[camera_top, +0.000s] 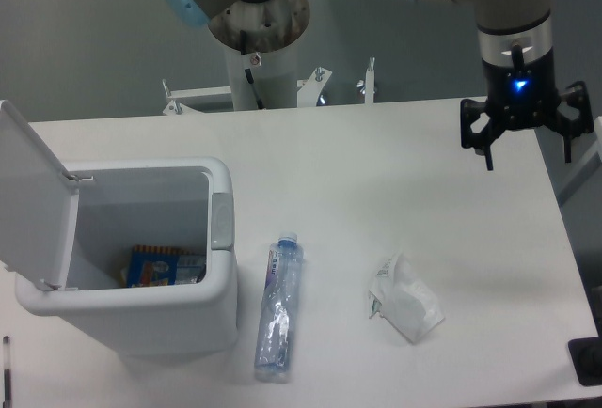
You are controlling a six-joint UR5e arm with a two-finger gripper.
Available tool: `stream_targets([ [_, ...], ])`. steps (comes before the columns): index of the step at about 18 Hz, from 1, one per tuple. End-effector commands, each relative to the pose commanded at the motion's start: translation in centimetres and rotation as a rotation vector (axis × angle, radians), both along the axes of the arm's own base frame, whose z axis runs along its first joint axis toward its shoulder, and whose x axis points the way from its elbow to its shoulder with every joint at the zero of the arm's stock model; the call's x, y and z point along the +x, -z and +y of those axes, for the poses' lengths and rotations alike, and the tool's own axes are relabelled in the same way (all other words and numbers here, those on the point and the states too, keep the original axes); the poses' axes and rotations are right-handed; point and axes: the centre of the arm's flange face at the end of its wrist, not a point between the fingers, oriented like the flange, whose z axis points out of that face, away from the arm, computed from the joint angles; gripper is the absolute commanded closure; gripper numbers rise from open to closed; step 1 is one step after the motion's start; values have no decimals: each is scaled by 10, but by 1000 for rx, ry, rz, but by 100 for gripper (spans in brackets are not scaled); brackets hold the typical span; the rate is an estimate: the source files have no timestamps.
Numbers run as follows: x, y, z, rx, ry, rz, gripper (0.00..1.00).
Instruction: Place the trash in the trash can
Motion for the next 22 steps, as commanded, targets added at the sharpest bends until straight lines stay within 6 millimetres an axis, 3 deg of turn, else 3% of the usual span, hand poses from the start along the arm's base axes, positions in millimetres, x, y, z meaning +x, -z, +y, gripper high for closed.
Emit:
stream_targets([
  [3, -2, 20, 8, -12, 11, -32, 0],
  [8, 11, 60, 17, -16, 6, -78, 0],
  [10, 19, 71, 31, 11, -53, -114, 0],
  [16, 25, 139, 81, 6, -121, -233, 0],
  [19, 23, 173, 95, -21, -110, -275, 0],
  [22, 24, 185, 100, -6, -131, -306, 0],
])
